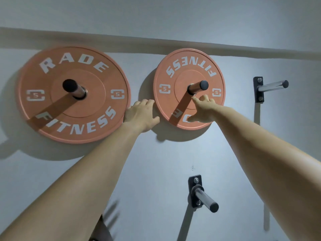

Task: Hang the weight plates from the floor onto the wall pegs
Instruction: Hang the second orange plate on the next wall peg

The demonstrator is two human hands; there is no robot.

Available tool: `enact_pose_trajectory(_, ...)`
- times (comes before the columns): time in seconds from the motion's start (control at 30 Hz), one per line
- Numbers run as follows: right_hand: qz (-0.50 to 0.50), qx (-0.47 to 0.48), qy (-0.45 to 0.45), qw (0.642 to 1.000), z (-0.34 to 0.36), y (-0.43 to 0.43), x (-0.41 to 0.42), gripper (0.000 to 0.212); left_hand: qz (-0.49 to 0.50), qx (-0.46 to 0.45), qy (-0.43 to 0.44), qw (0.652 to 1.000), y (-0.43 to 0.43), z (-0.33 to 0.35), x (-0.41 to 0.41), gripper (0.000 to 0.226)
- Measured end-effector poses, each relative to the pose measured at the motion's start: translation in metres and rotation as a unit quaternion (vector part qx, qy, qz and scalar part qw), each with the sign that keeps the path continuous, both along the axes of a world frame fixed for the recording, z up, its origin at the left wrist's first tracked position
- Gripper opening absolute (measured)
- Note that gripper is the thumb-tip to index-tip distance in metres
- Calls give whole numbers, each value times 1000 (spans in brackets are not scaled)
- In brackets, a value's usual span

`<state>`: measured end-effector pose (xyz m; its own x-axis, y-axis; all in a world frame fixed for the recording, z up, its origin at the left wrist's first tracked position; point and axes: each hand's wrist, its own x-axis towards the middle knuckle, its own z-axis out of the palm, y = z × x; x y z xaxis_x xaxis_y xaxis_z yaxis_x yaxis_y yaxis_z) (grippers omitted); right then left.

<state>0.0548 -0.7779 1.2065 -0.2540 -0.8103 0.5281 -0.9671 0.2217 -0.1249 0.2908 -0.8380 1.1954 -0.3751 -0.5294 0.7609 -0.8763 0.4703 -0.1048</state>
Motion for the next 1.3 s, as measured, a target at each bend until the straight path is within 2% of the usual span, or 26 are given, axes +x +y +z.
enact_pose_trajectory(0.17, -1, 22, 28, 999, -4, 37, 63, 98, -1, 43, -3, 999, 25, -8, 49, 67)
enact_pose_trajectory(0.33, 2, 23, 41, 999, 3, 71, 106, 82, -34, 62, 17, 997, 48, -2, 83, 65)
enact_pose_trajectory(0.53, -17, 49, 55, 997, 1, 97, 142, 74, -15, 76, 26, 997, 67, 4, 136, 60)
enact_pose_trajectory(0.67, -22, 67, 74, 995, -4, 112, 168, 82, -13, 76, 23, 997, 89, -1, 160, 54)
enact_pose_trajectory(0.8, -1, 66, 84, 994, -8, 134, 191, 82, -16, 81, 24, 996, 122, -9, 172, 55)
enact_pose_trajectory(0.93, 12, 69, 90, 994, -15, 177, 203, 84, -5, 85, 16, 996, 169, -22, 180, 59)
enact_pose_trajectory(1.13, 18, 74, 83, 994, -40, 286, 204, 78, -3, 95, 10, 995, 278, -51, 180, 64)
enact_pose_trajectory(1.3, 21, 91, 58, 994, -73, 388, 201, 90, -11, 106, 9, 994, 381, -82, 174, 65)
